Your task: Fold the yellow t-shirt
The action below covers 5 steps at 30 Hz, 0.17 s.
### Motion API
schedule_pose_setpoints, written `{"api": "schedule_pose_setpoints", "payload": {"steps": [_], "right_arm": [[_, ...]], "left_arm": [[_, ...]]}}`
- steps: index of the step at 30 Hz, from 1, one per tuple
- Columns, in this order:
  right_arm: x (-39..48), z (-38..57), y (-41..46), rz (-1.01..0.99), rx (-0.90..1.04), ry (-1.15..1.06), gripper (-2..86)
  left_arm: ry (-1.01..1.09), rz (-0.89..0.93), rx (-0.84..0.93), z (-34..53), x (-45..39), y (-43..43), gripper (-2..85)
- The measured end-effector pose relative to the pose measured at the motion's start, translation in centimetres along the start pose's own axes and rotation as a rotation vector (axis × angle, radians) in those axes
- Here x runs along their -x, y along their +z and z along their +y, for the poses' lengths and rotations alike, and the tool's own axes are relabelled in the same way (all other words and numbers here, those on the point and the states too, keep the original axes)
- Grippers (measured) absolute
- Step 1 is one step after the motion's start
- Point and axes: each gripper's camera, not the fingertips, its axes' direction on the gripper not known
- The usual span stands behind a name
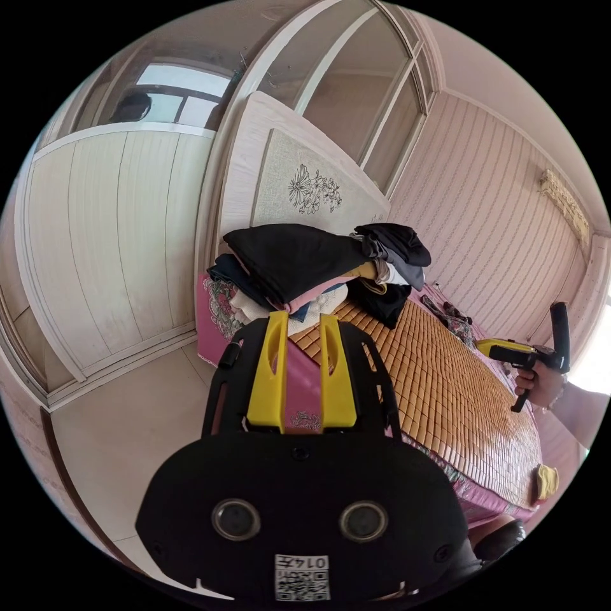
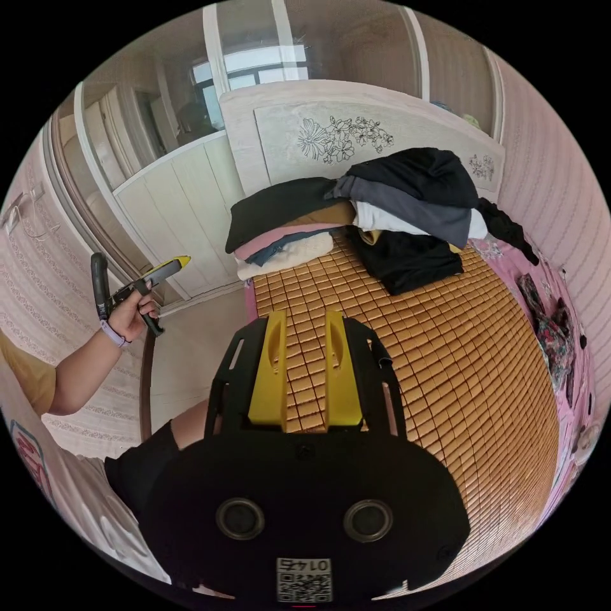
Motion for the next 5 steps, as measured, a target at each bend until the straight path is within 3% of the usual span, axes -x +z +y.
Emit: {"api": "schedule_pose_setpoints", "payload": {"steps": [5], "right_arm": [[1.7,-9.3,8.3,-0.1,-0.027,-0.068,9.0]], "left_arm": [[-0.072,-0.008,-0.026,-4.7,1.4,4.9,8.2]]}}
